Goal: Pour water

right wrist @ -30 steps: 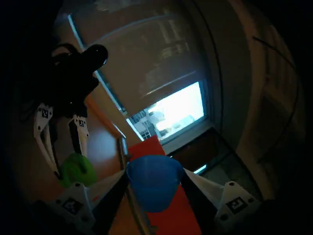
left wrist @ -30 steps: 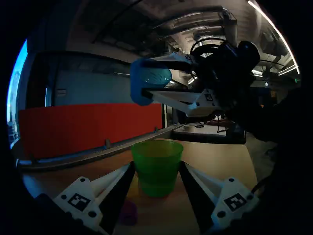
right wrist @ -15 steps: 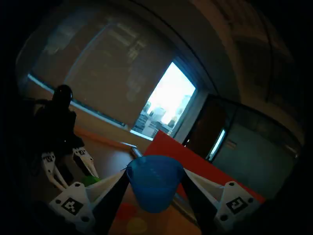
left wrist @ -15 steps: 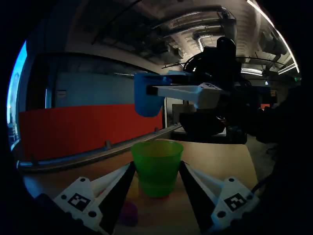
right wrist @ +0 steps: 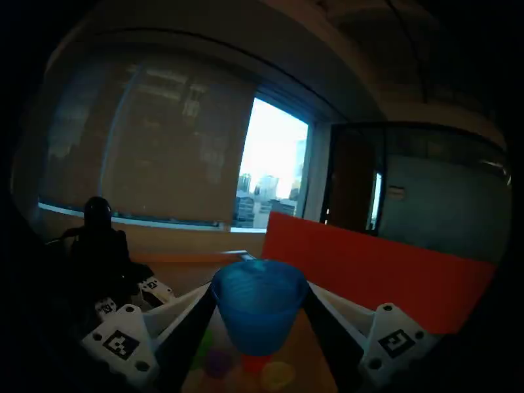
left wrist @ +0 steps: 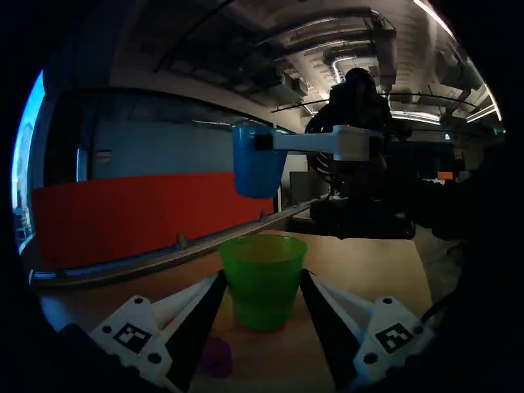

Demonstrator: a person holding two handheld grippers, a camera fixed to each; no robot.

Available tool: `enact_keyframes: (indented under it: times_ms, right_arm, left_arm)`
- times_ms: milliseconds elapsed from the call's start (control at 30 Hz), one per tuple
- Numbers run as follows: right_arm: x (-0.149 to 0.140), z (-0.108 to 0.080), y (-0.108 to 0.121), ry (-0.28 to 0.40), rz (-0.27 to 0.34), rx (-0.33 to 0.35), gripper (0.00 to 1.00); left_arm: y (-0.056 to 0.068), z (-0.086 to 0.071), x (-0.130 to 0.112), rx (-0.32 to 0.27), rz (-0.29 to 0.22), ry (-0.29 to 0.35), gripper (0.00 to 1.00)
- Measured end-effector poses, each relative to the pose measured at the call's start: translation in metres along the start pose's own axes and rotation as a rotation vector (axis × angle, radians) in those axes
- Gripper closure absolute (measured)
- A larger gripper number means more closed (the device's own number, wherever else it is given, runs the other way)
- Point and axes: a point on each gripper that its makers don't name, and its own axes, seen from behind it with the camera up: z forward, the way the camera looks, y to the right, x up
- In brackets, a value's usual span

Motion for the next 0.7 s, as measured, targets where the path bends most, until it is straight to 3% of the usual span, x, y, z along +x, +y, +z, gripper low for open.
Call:
enact_keyframes:
  times_ms: [300, 700]
  right_arm:
    - [-0.016, -0.009, -0.001, -0.032, 0.031, 0.006, 0.09]
    - [-0.066, -0.022, -0.006, -0.115, 0.069, 0.034, 0.09]
  left_arm:
    - [-0.002, -0.002, -0.006, 0.001, 0.005, -0.034, 0.19]
    - [0.000, -0.002, -0.038, -0.026, 0.036, -0.138, 0.19]
